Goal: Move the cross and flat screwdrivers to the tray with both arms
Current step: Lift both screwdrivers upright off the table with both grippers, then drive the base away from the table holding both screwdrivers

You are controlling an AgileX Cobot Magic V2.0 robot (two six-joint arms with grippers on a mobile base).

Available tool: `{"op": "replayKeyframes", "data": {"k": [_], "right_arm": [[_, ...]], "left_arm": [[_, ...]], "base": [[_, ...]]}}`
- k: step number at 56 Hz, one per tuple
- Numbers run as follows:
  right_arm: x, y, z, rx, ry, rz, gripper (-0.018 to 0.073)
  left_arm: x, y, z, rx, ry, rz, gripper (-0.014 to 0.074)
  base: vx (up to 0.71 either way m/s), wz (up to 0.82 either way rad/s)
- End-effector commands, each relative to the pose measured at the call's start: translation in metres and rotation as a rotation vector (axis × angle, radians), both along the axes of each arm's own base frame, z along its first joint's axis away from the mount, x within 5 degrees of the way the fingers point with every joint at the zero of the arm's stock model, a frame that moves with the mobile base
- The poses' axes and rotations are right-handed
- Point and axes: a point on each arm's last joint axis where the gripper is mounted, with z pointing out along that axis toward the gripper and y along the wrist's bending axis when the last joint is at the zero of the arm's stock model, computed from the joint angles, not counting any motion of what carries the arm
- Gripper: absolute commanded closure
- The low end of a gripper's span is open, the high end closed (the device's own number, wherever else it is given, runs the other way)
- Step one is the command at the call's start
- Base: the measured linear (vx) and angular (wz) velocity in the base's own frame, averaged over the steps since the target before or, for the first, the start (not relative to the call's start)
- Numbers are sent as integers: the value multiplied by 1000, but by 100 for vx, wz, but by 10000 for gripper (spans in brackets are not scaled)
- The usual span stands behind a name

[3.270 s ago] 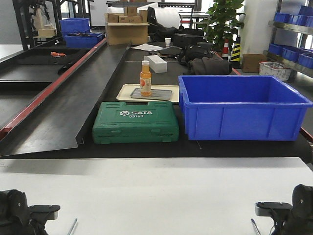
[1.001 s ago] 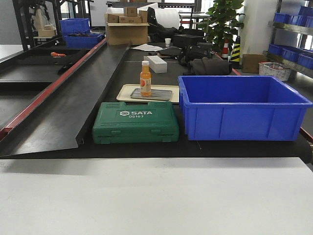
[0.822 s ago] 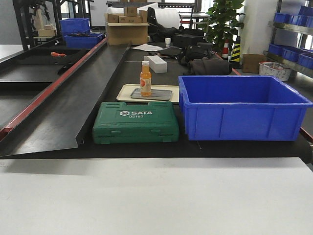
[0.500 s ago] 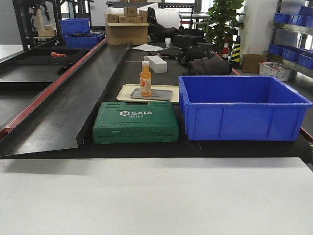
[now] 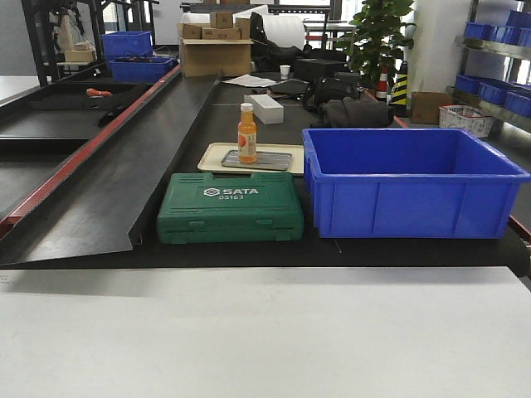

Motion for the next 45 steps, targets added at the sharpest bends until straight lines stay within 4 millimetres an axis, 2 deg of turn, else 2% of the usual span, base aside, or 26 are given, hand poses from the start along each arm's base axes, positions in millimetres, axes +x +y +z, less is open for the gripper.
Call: {"op": "replayKeyframes", "data": {"k": [1,25,45], "right_arm": [[1,-2,17,15,-108,-23,567],[1,-2,16,15,-101,-21,567],[1,-2,16,15,-101,-21,567]], "left_arm": [[0,0,18,-35,-119,8,596],[0,0,18,-35,-119,8,596],[0,0,18,-35,-119,8,596]], "base": [[0,0],[-4,3],[-21,5]]}}
